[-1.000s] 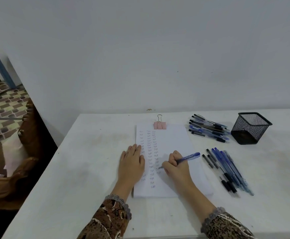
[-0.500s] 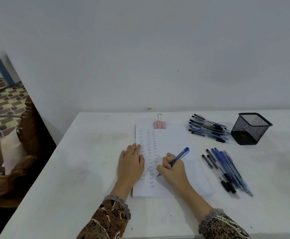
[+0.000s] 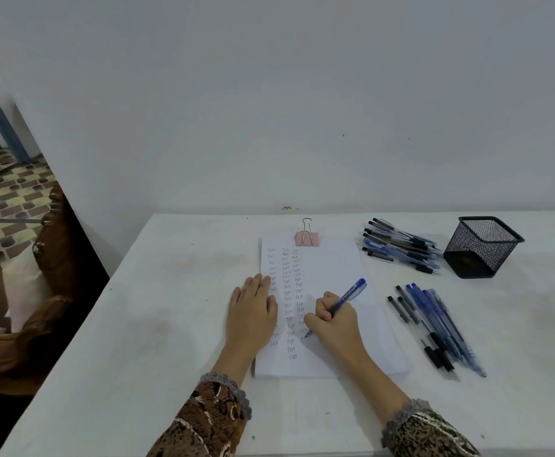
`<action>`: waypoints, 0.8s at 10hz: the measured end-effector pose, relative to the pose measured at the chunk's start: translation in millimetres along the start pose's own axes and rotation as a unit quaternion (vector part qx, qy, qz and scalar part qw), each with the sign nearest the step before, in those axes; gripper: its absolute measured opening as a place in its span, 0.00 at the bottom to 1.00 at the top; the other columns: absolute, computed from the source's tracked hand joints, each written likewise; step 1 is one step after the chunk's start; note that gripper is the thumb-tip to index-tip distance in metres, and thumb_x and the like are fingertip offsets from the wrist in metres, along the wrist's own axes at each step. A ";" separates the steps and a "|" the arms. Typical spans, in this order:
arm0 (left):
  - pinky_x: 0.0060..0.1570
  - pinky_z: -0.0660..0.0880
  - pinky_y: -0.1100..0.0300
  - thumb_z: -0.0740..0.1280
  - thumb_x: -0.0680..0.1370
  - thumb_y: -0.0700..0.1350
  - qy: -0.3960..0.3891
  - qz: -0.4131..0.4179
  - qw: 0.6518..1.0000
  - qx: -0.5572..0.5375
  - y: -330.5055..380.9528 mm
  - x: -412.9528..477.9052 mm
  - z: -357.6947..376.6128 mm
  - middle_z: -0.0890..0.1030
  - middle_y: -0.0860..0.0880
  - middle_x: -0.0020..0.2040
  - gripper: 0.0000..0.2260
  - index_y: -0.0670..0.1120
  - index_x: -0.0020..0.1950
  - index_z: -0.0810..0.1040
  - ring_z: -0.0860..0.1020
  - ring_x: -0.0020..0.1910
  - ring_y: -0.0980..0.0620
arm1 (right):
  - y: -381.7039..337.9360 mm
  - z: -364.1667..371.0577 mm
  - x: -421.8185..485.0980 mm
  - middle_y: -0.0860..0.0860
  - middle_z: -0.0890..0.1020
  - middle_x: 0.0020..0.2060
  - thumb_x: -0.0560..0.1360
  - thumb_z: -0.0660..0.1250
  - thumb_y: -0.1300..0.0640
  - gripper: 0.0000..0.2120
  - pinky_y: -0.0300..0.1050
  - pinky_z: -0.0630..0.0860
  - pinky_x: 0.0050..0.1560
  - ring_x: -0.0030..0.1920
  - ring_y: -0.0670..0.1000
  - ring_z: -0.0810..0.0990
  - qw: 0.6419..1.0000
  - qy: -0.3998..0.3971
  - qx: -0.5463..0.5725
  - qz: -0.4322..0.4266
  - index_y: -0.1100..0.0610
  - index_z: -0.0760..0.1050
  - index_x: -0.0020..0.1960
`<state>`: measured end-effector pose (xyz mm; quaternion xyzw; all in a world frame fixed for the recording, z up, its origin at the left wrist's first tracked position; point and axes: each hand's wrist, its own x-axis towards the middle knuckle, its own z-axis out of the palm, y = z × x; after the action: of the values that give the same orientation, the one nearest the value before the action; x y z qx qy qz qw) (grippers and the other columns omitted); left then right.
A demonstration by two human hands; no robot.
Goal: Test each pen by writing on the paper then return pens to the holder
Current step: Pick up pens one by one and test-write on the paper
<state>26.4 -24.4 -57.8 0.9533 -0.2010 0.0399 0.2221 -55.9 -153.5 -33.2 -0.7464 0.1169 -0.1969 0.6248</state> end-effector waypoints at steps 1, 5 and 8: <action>0.75 0.47 0.55 0.49 0.82 0.48 -0.001 -0.001 1.000 -0.004 -0.3 0.1 0.1 0.56 0.50 0.76 0.21 0.47 0.75 0.55 0.52 0.75 0.53 | -0.2 -0.4 -0.3 0.46 0.60 0.28 0.64 0.62 0.76 0.23 0.30 0.60 0.30 0.26 0.42 0.59 1.000 -0.011 0.004 0.006 0.54 0.55 0.26; 0.74 0.48 0.55 0.49 0.82 0.47 -0.001 -0.001 1.000 -0.007 -0.5 0.4 0.5 0.57 0.50 0.76 0.21 0.47 0.75 0.56 0.52 0.75 0.54 | 2.0 -0.9 -0.7 0.47 0.59 0.27 0.64 0.62 0.77 0.24 0.30 0.60 0.30 0.27 0.43 0.58 1.000 0.007 0.004 -0.007 0.53 0.55 0.26; 0.75 0.46 0.56 0.49 0.82 0.47 -0.003 -0.004 1.000 -0.010 0.2 -0.1 -0.5 0.55 0.50 0.76 0.21 0.48 0.75 0.55 0.51 0.76 0.54 | 3.2 -2.6 0.6 0.47 0.59 0.27 0.65 0.62 0.77 0.24 0.30 0.61 0.31 0.27 0.43 0.59 1.000 0.027 0.003 -0.010 0.54 0.55 0.26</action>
<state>26.2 -24.3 -57.3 0.9519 -0.1983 0.0338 0.2311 -56.3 -156.7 -35.9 -0.7405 0.1254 -0.2232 0.6213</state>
